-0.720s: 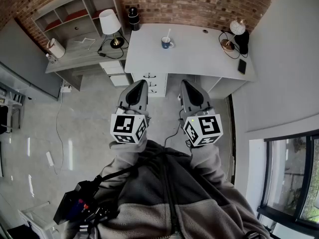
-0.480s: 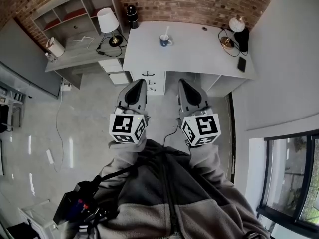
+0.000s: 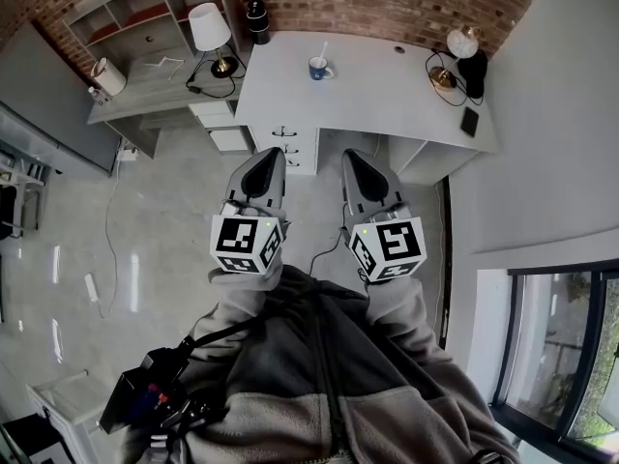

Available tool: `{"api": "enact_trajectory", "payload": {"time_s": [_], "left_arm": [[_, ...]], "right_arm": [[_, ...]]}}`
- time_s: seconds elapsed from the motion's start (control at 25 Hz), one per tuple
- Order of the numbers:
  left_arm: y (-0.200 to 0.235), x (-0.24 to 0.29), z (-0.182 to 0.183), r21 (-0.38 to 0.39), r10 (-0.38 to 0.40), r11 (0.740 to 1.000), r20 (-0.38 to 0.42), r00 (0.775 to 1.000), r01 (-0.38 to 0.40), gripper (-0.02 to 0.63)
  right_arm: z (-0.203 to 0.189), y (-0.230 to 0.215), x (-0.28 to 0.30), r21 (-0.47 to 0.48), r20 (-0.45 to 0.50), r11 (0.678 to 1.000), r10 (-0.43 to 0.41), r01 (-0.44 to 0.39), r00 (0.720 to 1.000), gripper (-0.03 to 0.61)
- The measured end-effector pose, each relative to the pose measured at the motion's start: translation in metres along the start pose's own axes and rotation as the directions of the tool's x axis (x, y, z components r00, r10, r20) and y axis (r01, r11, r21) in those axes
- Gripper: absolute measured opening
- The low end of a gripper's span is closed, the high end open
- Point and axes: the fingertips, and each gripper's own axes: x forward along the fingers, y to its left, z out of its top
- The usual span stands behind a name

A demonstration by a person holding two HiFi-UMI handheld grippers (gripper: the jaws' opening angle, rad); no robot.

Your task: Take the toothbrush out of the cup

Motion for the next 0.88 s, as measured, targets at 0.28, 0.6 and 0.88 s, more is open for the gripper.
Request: {"api": "enact_trajectory", "payload": {"time_s": [0.28,0.6,0.88], "left_arm": [[-0.002,-0.005,-0.007,-0.009,-0.01,1.0,-0.008,1.0,0.01,0.003],[-0.001,-0.003,-0.021,-0.024,-0.02,1.0,-0.023,1.0,0.02,0.003],[0.034,0.038,-0.041,-0.04,-0.002,0.999,-0.039,0.999,0.001,0.003]], "right_arm": [[-0.014,0.003,-0.003,0.03,-0.042,0.999,0.013,-0.011,0.999,0.0],[-0.03,0.004,-0.013,0.057,-0.061,0.998,0.02,-0.016,0.998,0.0],[-0.05,-0.028,0.026,0.101,-0.066,0.995,0.007,0.0,0.998,0.0]]}}
